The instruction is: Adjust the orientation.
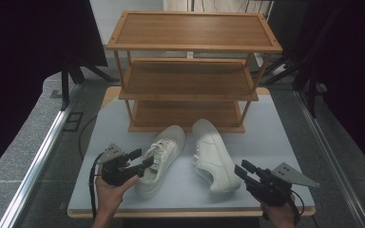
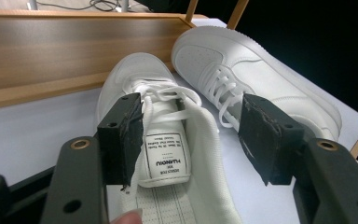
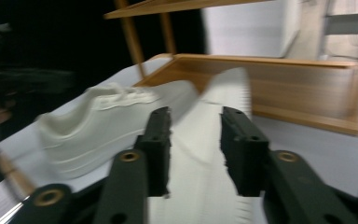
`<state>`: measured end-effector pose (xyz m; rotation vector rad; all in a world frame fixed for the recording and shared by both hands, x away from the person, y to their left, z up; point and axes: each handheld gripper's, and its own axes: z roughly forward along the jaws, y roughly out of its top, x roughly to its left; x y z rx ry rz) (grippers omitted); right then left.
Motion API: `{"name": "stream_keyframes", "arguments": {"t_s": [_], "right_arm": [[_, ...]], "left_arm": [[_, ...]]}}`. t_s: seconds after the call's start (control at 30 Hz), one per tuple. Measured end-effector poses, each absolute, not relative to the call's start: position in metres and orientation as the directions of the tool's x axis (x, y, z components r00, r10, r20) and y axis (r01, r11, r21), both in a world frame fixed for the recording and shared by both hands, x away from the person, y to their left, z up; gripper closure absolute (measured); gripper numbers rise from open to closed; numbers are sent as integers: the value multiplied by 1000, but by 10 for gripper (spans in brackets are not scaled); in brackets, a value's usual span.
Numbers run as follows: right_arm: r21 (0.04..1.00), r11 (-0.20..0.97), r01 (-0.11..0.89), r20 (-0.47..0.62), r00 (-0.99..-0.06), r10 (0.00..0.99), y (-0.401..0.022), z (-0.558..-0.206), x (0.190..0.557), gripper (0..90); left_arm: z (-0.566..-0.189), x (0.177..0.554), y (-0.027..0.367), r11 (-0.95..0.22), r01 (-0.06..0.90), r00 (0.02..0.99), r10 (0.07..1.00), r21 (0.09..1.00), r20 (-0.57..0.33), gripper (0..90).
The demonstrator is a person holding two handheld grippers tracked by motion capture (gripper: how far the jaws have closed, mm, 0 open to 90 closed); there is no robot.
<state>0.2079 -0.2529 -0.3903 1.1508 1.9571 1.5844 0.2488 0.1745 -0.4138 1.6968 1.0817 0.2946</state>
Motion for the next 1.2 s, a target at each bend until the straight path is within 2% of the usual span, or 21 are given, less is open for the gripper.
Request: {"name": "stream_keyframes", "arguments": {"t_s": [0.13,0.2,0.23,0.27,0.37,0.6,0.67,0.77,0.83,1.0,1.2], "right_arm": [[923,112,367,166,-646,745,-231,-393,208,820],[917,128,377,165,-652,740,-227,-395,209,840],[906,175,386,143,-667,731,-218,-401,209,864],[906,175,386,143,-667,731,-218,-401,209,864],[880,268,393,85,-685,724,-201,-411,210,868],[841,351,412,66,-722,689,-175,-429,217,869],[816,402,416,3,-698,717,-171,-436,220,872],[811,401,426,-9,-676,737,-175,-439,222,887],[829,352,435,47,-681,730,-185,-439,226,888],[841,339,422,41,-674,738,-190,-438,225,889],[850,282,445,119,-684,720,-200,-440,229,897]], "left_arm": [[-416,251,179,-14,525,552,767,851,-327,405],[-416,251,181,-4,531,546,767,847,-338,406],[-417,251,181,2,532,543,766,847,-343,408],[-417,251,181,3,534,542,767,846,-345,408],[-420,251,181,9,546,525,776,838,-350,414],[-422,250,184,20,559,513,777,829,-365,416],[-424,249,185,25,566,507,777,824,-372,419],[-425,248,186,29,570,500,780,821,-376,423],[-427,248,186,46,575,492,779,817,-390,425],[-428,248,186,49,582,490,775,812,-398,425],[-428,248,188,55,587,490,770,808,-408,425]]}}
